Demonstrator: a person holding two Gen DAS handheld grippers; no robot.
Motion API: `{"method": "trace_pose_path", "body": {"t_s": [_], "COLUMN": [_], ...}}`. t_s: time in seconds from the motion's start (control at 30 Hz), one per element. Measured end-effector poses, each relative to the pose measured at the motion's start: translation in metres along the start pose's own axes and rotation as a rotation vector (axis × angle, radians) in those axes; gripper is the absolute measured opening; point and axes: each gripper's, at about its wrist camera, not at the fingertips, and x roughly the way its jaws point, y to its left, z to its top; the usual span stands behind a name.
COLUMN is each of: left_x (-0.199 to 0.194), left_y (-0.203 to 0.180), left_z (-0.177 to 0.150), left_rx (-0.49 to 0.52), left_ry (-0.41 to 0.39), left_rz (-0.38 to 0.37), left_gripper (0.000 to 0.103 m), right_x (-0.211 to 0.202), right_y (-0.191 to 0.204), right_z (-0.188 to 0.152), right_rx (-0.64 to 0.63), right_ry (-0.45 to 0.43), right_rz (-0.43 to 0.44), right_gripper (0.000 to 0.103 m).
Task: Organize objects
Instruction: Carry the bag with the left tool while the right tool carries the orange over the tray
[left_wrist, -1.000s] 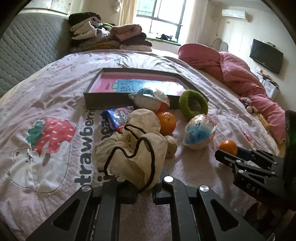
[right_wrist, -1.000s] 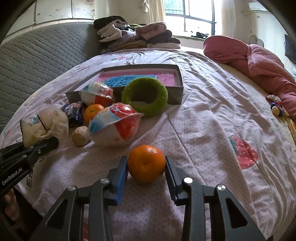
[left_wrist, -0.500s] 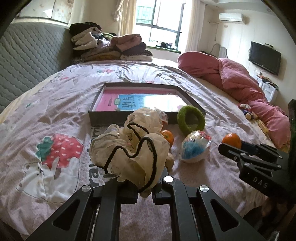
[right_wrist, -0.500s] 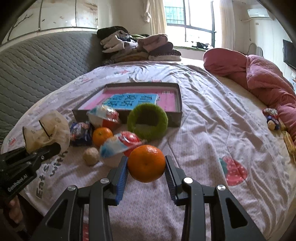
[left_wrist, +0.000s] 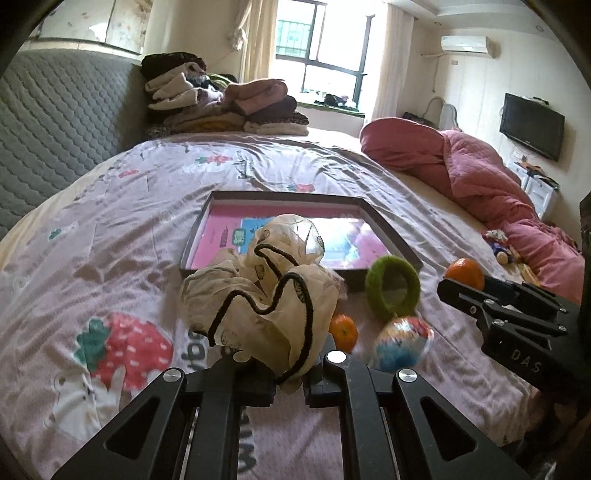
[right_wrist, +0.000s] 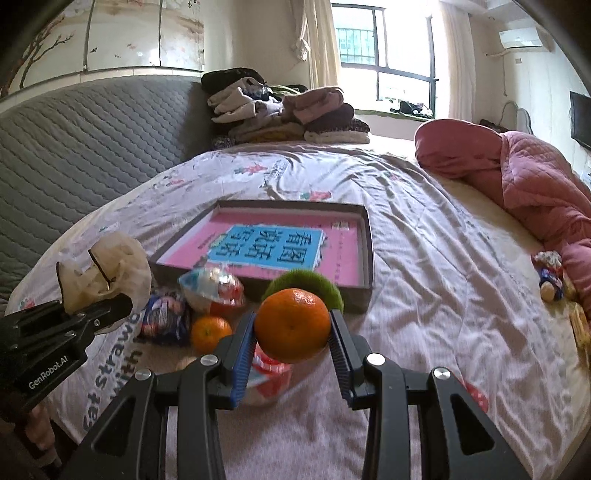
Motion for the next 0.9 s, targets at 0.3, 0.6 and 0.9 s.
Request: {"method": "trace_pose_path", "body": {"t_s": [0.3, 0.6, 0.9], "left_x": [0.028, 0.057, 0.096], "left_y": [0.011, 0.020, 0.030], "left_z": [0.034, 0.062, 0.078], "left_rx": [-0.002, -0.013, -0.002], "left_ry": [-0.002, 0.004, 0.051], "left_rz": [0.008, 0.024, 0.047], "left_gripper": [0.009, 0.009, 0.009], "right_x": [0.023, 0.053, 0.093], "right_y": [0.000, -0.005, -0.014], "right_z": [0.029, 0.056, 0.069], "right_rx": [-0.014, -0.016, -0.015], "right_ry": [-0.010, -0.001, 0.041], "right_rz": [-0.019, -0.034, -0.047], "right_gripper": [0.039, 0.039, 0.039]}}
